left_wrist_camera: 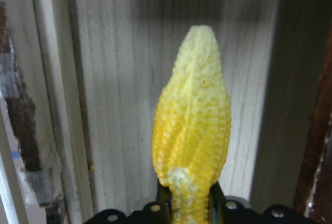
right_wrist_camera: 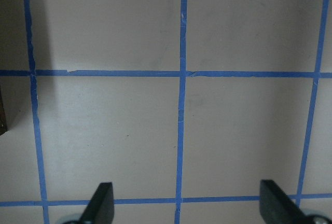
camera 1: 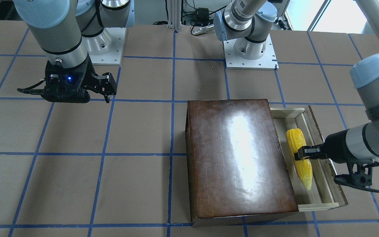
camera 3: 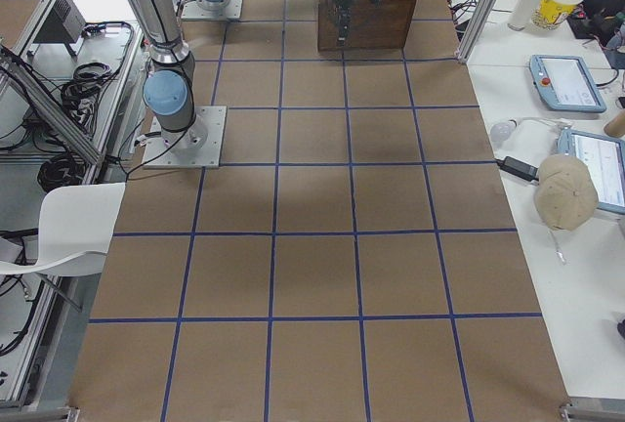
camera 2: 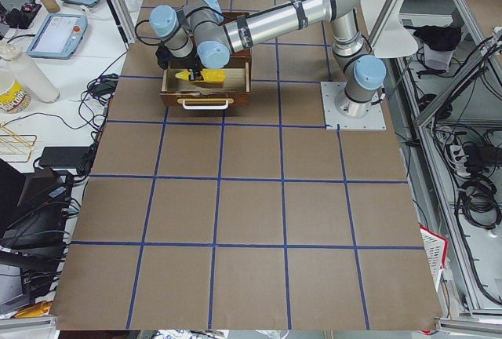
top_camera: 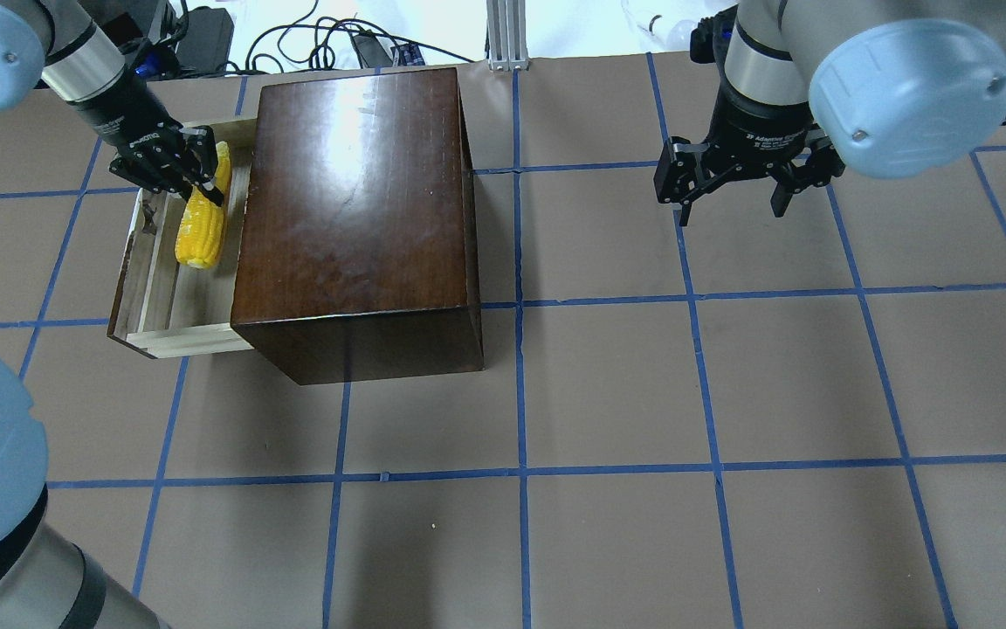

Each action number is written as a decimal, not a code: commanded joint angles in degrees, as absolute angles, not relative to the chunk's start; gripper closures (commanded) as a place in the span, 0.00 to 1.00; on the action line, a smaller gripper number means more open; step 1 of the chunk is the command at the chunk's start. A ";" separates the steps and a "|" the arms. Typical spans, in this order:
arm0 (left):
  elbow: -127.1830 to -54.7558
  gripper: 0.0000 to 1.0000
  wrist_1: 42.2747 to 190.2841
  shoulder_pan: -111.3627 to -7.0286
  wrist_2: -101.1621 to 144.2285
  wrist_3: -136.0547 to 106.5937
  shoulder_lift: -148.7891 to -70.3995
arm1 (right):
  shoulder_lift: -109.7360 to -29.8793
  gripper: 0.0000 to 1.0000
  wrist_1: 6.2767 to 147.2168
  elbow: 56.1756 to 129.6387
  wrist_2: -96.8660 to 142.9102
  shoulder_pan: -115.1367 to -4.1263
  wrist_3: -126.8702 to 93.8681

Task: Open drawer and put corn inside
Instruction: 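Carry the corn with the left gripper into the open drawer, then open the left gripper to release the corn in the drawer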

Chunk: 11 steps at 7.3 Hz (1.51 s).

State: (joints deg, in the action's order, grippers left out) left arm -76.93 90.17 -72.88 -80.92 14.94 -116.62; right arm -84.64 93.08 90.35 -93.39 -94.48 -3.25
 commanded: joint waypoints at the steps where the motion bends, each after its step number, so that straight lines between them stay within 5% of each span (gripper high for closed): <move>1: -77.78 1.00 86.77 -72.77 -80.86 14.33 -117.68 | -84.64 0.00 93.16 90.35 -93.43 -94.48 -3.25; 2: -77.87 0.79 86.57 -72.77 -80.95 14.50 -118.12 | -84.64 0.00 93.16 90.35 -93.43 -94.48 -3.25; 3: -77.96 0.71 86.57 -72.77 -81.03 14.41 -118.30 | -84.64 0.00 93.16 90.35 -93.43 -94.48 -3.25; 4: -77.87 0.39 86.57 -72.77 -81.04 14.41 -118.30 | -84.64 0.00 93.16 90.35 -93.43 -94.48 -3.25; 6: -77.78 0.07 87.10 -72.77 -81.12 14.33 -117.95 | -84.73 0.00 93.08 90.35 -93.43 -94.48 -3.25; 7: -77.70 0.00 87.36 -72.77 -81.04 14.33 -117.43 | -84.73 0.00 93.16 90.35 -93.43 -94.48 -3.25; 11: -71.92 0.00 95.93 -74.52 -85.60 14.06 -113.65 | -84.64 0.00 93.08 90.35 -93.43 -94.48 -3.25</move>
State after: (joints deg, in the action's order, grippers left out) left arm -74.81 91.82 -73.69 -84.18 14.13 -114.88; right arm -84.67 93.08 90.35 -93.43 -94.48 -3.25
